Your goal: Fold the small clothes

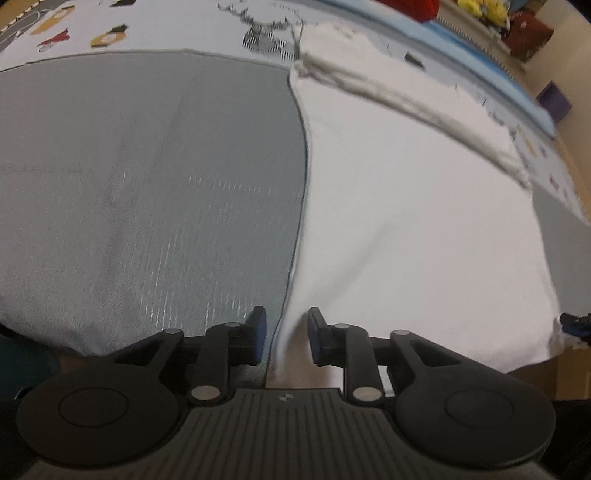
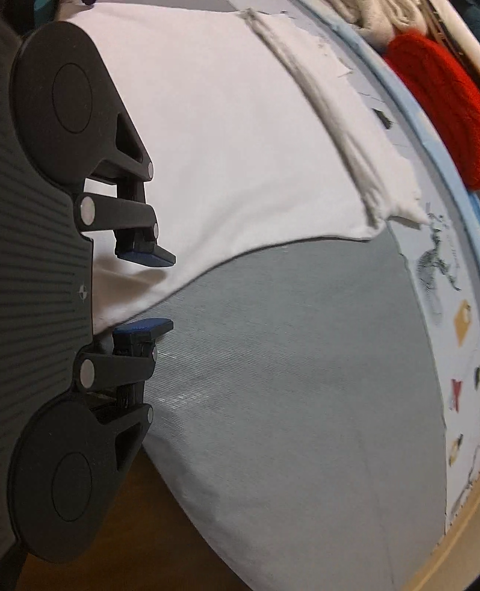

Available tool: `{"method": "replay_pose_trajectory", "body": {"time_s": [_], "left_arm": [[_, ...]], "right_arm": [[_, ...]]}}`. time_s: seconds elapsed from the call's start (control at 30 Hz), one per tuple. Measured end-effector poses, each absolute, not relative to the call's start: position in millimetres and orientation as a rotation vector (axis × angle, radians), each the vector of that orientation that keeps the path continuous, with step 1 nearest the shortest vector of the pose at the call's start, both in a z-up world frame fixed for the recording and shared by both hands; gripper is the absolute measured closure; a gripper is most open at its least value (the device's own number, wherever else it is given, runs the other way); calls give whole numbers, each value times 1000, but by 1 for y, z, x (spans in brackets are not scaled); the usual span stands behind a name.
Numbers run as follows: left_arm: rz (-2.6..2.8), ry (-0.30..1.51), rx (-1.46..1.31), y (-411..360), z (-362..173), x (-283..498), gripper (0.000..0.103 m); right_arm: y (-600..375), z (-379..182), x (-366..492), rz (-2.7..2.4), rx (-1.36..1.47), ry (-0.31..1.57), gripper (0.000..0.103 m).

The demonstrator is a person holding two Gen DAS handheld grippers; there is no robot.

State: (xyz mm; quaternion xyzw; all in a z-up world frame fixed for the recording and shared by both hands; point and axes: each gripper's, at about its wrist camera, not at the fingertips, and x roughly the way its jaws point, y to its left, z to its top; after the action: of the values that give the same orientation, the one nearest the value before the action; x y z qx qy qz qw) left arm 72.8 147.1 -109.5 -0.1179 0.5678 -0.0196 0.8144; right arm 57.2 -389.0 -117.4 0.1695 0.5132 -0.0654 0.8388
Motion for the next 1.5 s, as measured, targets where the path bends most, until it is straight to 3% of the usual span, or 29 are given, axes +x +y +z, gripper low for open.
{"method": "replay_pose_trajectory", "body": {"time_s": [0.27, 0.33, 0.4, 0.47, 0.6, 0.73, 0.9, 0.97, 1.5], "left_arm": [[-46, 1219, -244, 152, -118, 67, 76], [-64, 1216, -217, 147, -118, 65, 79], [-85, 1216, -189, 142, -118, 64, 91], [-97, 1213, -171, 140, -118, 62, 96], [-104, 1219, -195, 143, -116, 62, 96], [-103, 1237, -184, 140, -119, 64, 91], [-101, 1232, -169, 136, -120, 67, 92], [-102, 1223, -154, 135, -120, 67, 97], [-107, 1229, -149, 134, -120, 64, 97]], "right_arm": [[-362, -133, 54, -102, 225, 1126, 63], [-357, -133, 53, -99, 207, 1121, 70], [-354, -132, 54, -89, 212, 1115, 91], [-352, -129, 51, -82, 213, 1098, 95], [-353, -128, 50, -81, 225, 1086, 95], [-353, -134, 47, -108, 214, 1113, 86], [-343, -139, 52, -83, 175, 1116, 84], [-341, -138, 51, -71, 166, 1109, 97], [-339, -139, 57, -82, 149, 1119, 95]]}}
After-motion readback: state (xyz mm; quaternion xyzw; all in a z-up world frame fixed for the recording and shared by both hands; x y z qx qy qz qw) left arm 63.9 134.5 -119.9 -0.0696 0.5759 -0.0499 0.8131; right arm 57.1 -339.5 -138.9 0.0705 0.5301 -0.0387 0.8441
